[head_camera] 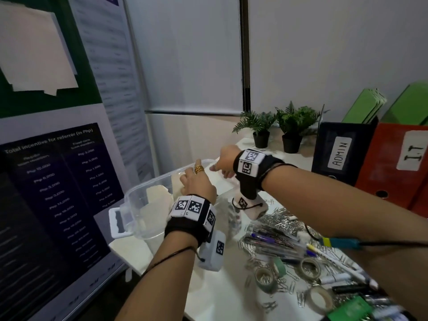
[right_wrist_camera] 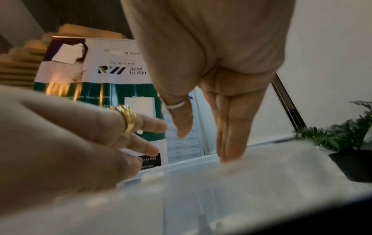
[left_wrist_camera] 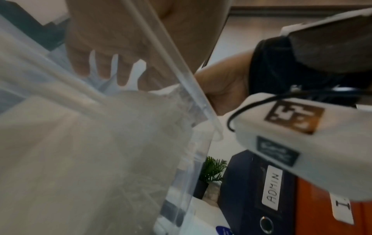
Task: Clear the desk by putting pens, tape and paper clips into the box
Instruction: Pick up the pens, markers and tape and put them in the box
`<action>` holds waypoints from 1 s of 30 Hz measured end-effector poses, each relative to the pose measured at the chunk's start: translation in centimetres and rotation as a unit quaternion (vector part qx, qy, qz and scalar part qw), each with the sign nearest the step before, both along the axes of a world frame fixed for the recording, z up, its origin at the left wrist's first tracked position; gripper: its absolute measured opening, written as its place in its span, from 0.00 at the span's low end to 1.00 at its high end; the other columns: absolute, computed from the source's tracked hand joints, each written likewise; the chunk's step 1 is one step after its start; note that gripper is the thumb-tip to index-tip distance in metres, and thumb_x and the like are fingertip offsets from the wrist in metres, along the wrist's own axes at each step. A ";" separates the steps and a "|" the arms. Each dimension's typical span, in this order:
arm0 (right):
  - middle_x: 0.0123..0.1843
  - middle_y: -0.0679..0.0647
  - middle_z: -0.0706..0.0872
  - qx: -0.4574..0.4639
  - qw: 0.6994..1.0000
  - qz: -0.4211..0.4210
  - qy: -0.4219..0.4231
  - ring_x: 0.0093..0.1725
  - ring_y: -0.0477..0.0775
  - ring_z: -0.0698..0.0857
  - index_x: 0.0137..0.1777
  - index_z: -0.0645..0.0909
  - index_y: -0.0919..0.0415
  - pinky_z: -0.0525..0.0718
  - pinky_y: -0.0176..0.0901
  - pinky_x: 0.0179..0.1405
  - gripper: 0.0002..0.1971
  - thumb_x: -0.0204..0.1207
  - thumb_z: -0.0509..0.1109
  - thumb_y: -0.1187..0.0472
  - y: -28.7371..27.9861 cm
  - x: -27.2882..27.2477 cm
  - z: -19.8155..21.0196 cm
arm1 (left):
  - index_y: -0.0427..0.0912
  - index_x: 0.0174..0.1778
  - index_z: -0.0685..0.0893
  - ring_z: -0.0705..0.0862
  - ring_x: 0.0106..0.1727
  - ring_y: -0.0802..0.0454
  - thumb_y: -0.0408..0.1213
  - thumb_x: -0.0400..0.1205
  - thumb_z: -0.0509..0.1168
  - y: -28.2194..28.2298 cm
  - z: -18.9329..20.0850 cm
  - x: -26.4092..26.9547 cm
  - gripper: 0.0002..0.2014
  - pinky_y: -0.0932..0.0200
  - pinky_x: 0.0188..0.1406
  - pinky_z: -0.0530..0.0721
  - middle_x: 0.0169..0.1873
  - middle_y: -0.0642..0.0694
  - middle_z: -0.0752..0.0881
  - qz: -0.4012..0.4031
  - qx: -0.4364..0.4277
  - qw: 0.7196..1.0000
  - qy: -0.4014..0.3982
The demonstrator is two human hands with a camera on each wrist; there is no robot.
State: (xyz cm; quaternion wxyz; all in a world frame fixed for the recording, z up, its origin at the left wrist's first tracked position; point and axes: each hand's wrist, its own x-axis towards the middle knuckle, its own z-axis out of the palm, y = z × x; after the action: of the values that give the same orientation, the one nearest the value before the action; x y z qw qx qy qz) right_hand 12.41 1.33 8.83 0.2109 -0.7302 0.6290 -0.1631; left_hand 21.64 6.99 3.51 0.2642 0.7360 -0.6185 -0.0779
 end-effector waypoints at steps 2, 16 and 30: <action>0.50 0.62 0.89 -0.036 0.997 -0.009 -0.071 0.47 0.58 0.90 0.57 0.81 0.70 0.89 0.49 0.49 0.17 0.76 0.72 0.57 1.0 -1.3 0.4 | 0.46 0.81 0.57 0.60 0.76 0.39 0.28 0.80 0.61 0.0 -0.1 -0.1 0.33 0.44 0.71 0.68 0.76 0.40 0.61 -0.016 -0.012 0.999 -0.045; 0.53 0.57 0.89 0.047 0.976 -0.121 0.173 0.48 0.53 0.87 0.56 0.87 0.63 0.78 0.30 0.36 0.11 0.76 0.67 0.69 11.4 -27.7 -5.8 | 0.54 0.73 0.72 0.63 0.76 0.43 0.33 0.82 0.60 4.4 -1.2 -11.4 0.23 0.47 0.71 0.69 0.75 0.45 0.65 -0.325 -0.047 0.901 -0.283; 0.56 0.56 0.88 0.012 0.970 -0.126 0.207 0.58 0.53 0.85 0.53 0.88 0.62 0.81 0.38 0.52 0.11 0.74 0.68 0.69 10.5 -34.1 -9.6 | 0.43 0.47 0.75 0.86 0.52 0.37 0.39 0.69 0.69 -11.1 -12.9 -26.4 0.14 0.45 0.54 0.86 0.51 0.39 0.85 -0.317 0.246 0.849 -0.344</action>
State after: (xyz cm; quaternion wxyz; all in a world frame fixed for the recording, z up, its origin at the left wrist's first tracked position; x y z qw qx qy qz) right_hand -21.66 11.86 -0.75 0.0630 -0.6607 0.7475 -0.0263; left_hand -4.72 -4.10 -9.42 -0.1941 0.5207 -0.8300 -0.0484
